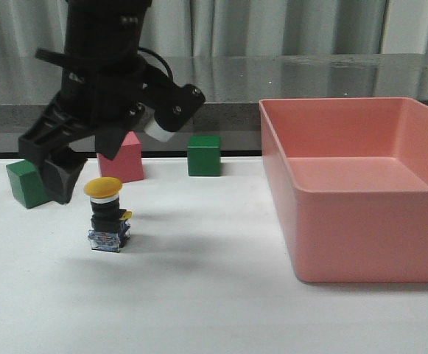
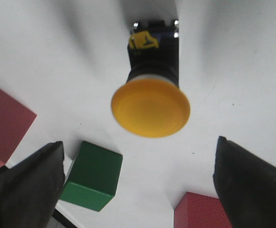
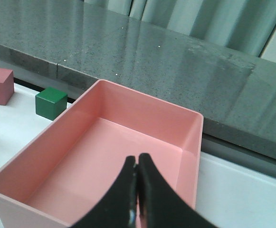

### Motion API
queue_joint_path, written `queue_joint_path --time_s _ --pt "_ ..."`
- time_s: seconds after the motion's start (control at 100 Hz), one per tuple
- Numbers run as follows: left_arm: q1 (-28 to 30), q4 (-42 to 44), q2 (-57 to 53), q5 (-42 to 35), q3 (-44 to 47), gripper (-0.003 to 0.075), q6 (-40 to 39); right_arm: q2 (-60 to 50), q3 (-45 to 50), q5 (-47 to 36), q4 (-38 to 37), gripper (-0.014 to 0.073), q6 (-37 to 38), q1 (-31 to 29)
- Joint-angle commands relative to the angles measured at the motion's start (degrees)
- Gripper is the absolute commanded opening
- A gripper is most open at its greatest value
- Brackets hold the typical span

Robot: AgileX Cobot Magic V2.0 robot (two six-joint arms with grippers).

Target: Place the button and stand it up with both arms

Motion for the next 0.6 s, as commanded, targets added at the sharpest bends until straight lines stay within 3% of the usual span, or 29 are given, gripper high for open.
queue_joint_path --time_s 0.0,0.11,0.19,0.28,0.53,0.59 --pt "1.2 1.3 -5.4 3.2 -1.6 0.0610 -0.4 0.0 -1.6 -4.1 0.3 -0.0109 0.0 -0.3" --pt "3.1 1.2 -8.4 3.2 -1.6 0.0607 -1.1 0.0 -1.6 -4.1 0.3 -0.0109 0.0 -0.3" --pt "4.2 1.2 -10.4 3.2 -1.6 0.0571 -7.3 0.0 -1.6 -4.1 0.3 -0.0109 0.0 -0.3" --pt "5.4 1.3 -12.9 2.5 -1.6 0.0456 -11.5 0.0 -1.6 -4.1 0.3 -0.0109 0.0 -0.3" --pt "10.4 0.6 -19.2 0.6 -1.6 -0.0022 -25.2 0.0 -1.6 -4.1 0.3 -0.0109 0.0 -0.3" --pt "12.3 -0.1 -20.6 -0.3 -1.6 -0.0019 -30.4 0.0 -1.6 -4.1 0.3 -0.0109 0.0 -0.3"
